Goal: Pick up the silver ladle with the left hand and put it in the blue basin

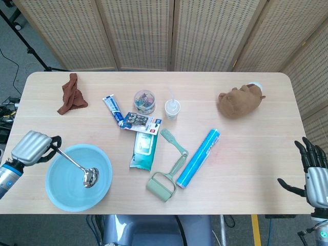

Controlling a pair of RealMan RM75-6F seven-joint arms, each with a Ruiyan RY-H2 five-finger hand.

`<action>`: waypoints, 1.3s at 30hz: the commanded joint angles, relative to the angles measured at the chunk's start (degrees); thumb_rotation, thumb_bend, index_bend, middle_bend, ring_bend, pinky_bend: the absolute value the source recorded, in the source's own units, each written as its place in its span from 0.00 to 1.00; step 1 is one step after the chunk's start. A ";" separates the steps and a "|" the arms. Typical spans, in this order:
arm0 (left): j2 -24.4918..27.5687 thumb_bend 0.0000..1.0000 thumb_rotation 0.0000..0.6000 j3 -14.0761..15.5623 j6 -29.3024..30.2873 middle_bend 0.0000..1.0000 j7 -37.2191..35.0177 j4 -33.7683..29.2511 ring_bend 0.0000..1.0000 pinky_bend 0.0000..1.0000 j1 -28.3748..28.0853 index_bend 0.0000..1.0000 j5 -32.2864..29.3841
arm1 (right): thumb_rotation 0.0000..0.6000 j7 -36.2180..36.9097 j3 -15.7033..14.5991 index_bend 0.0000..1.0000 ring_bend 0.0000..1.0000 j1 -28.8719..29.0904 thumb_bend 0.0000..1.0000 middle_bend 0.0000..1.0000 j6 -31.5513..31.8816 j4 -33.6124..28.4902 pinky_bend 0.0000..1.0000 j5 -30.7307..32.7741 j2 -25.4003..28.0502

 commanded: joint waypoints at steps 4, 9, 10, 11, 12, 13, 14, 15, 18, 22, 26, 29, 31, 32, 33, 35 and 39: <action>0.57 0.64 1.00 0.92 -6.54 0.92 9.81 -2.85 0.75 0.75 -1.48 0.87 -3.13 | 1.00 -0.03 0.01 0.00 0.00 0.05 0.00 0.00 -0.18 0.08 0.00 0.07 0.04; -1.11 0.65 1.00 0.90 -9.01 0.92 12.69 -3.14 0.75 0.75 -2.42 0.87 -3.83 | 1.00 -0.10 -0.07 0.00 0.00 0.01 0.00 0.00 -0.25 0.08 0.00 0.07 0.03; -1.31 0.65 1.00 0.91 -9.46 0.92 13.29 -3.22 0.75 0.75 -2.61 0.87 -3.97 | 1.00 -0.07 -0.08 0.00 0.00 0.01 0.00 0.00 -0.25 0.07 0.00 0.06 0.04; -1.51 0.65 1.00 0.90 -10.20 0.92 14.39 -3.38 0.75 0.75 -2.91 0.87 -4.30 | 1.00 -0.01 -0.08 0.00 0.00 0.00 0.00 0.00 -0.25 0.08 0.00 0.07 0.06; -1.62 0.65 1.00 0.84 -10.92 0.92 15.69 -3.64 0.75 0.75 -3.22 0.87 -4.78 | 1.00 0.04 -0.07 0.00 0.00 0.00 0.00 0.00 -0.27 0.10 0.00 0.10 0.08; -1.70 0.65 1.00 0.73 -11.61 0.92 17.06 -3.94 0.75 0.75 -3.52 0.87 -5.39 | 1.00 0.11 -0.03 0.00 0.00 -0.01 0.00 0.00 -0.27 0.11 0.00 0.17 0.11; -1.73 0.65 1.00 0.64 -12.07 0.92 17.98 -4.18 0.75 0.75 -3.71 0.87 -5.89 | 1.00 0.16 -0.01 0.00 0.00 -0.02 0.00 0.00 -0.27 0.11 0.00 0.20 0.13; -1.75 0.65 1.00 0.54 -12.54 0.92 18.88 -4.43 0.75 0.75 -3.91 0.87 -6.46 | 1.00 0.22 -0.01 0.00 0.00 -0.04 0.00 0.00 -0.27 0.11 0.00 0.24 0.15; -2.21 0.65 1.00 -0.09 -15.19 0.92 23.92 -5.52 0.75 0.75 -5.22 0.87 -9.89 | 1.00 0.53 0.09 0.00 0.00 -0.09 0.00 0.00 -0.19 0.25 0.00 0.35 0.24; -3.75 0.65 1.00 -0.80 -18.40 0.92 29.92 -5.96 0.75 0.75 -7.24 0.87 -15.05 | 1.00 1.03 0.13 0.00 0.00 -0.14 0.00 0.00 -0.36 0.28 0.00 0.62 0.48; -4.96 0.66 1.00 -0.84 -20.22 0.92 36.38 -6.71 0.75 0.75 -9.15 0.87 -20.83 | 1.00 1.49 0.22 0.00 0.00 -0.21 0.00 0.00 -0.39 0.33 0.00 0.83 0.71; -5.73 0.67 1.00 -0.80 -20.38 0.92 39.61 -7.20 0.75 0.75 -10.27 0.87 -24.47 | 1.00 1.78 0.26 0.00 0.00 -0.23 0.00 0.00 -0.46 0.33 0.00 0.92 0.87; -6.27 0.67 1.00 -0.83 -19.94 0.92 41.18 -7.56 0.75 0.75 -10.92 0.87 -26.52 | 1.00 1.94 0.35 0.00 0.00 -0.25 0.00 0.00 -0.45 0.22 0.00 1.04 0.98; -6.44 0.67 1.00 -0.84 -19.72 0.92 41.68 -7.62 0.75 0.75 -11.18 0.87 -27.22 | 1.00 2.05 0.37 0.00 0.00 -0.25 0.00 0.00 -0.49 0.20 0.00 1.09 1.05; -6.61 0.67 1.00 -0.84 -19.38 0.92 42.22 -7.67 0.75 0.75 -11.47 0.87 -28.02 | 1.00 2.10 0.42 0.00 0.00 -0.20 0.00 0.00 -0.58 0.21 0.00 1.19 1.07; -6.81 0.67 1.00 -0.78 -18.81 0.92 42.99 -7.62 0.75 0.75 -11.83 0.87 -29.13 | 1.00 2.15 0.47 0.00 0.00 -0.19 0.00 0.00 -0.69 0.20 0.00 1.36 1.11; -7.34 0.67 1.00 -0.68 -18.12 0.92 43.74 -7.30 0.75 0.75 -12.63 0.88 -31.42 | 1.00 2.21 0.42 0.00 0.00 -0.16 0.00 0.00 -0.87 0.03 0.00 1.34 1.26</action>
